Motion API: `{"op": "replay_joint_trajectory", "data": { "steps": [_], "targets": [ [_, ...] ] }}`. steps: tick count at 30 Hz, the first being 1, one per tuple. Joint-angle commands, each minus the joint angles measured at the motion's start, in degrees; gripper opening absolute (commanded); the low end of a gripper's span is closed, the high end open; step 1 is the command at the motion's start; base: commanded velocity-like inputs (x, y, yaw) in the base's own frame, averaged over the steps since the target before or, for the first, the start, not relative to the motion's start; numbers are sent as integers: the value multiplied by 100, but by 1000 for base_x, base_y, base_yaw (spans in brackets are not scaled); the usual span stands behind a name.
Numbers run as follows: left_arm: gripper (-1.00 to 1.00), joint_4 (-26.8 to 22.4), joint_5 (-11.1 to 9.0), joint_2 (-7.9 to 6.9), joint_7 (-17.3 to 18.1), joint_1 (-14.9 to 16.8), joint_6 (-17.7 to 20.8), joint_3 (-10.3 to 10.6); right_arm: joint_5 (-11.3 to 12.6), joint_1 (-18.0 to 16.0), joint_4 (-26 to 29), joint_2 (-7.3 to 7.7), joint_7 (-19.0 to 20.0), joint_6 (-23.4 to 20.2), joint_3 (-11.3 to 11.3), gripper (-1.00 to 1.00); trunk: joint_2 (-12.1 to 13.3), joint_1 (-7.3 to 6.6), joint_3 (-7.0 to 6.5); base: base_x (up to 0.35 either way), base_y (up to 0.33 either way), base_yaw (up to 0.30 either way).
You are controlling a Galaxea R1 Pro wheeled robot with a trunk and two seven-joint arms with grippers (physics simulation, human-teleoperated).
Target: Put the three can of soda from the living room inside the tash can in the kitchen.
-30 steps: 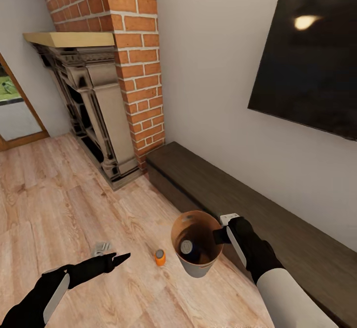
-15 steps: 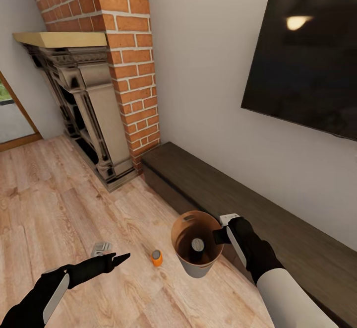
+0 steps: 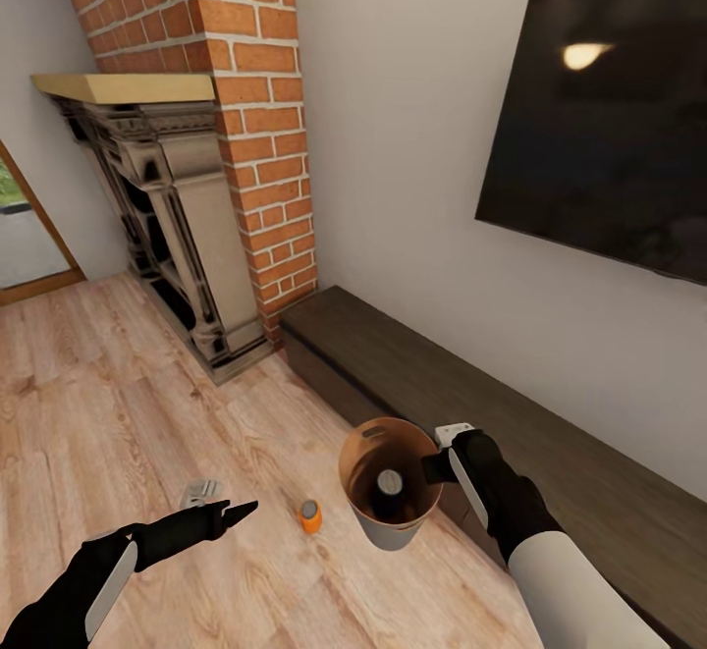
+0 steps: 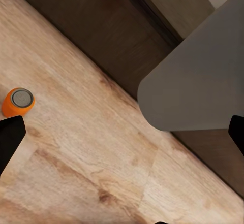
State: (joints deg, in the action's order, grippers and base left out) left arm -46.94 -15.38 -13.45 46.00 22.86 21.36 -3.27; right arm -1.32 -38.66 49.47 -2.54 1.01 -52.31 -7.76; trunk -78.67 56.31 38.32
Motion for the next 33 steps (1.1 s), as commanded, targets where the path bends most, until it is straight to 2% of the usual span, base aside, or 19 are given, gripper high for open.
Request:
{"op": "replay_joint_trajectory", "data": {
  "steps": [1, 33],
  "targets": [
    [100, 0, 0, 0, 0, 0, 0, 1, 97, -1, 1, -1, 22, 1, 2, -100, 0, 0, -10, 0, 0, 0],
    [100, 0, 0, 4, -4, 1, 0, 1, 97, -1, -11, -1, 22, 1, 2, -100, 0, 0, -309, 0, 0, 0]
  ]
}}
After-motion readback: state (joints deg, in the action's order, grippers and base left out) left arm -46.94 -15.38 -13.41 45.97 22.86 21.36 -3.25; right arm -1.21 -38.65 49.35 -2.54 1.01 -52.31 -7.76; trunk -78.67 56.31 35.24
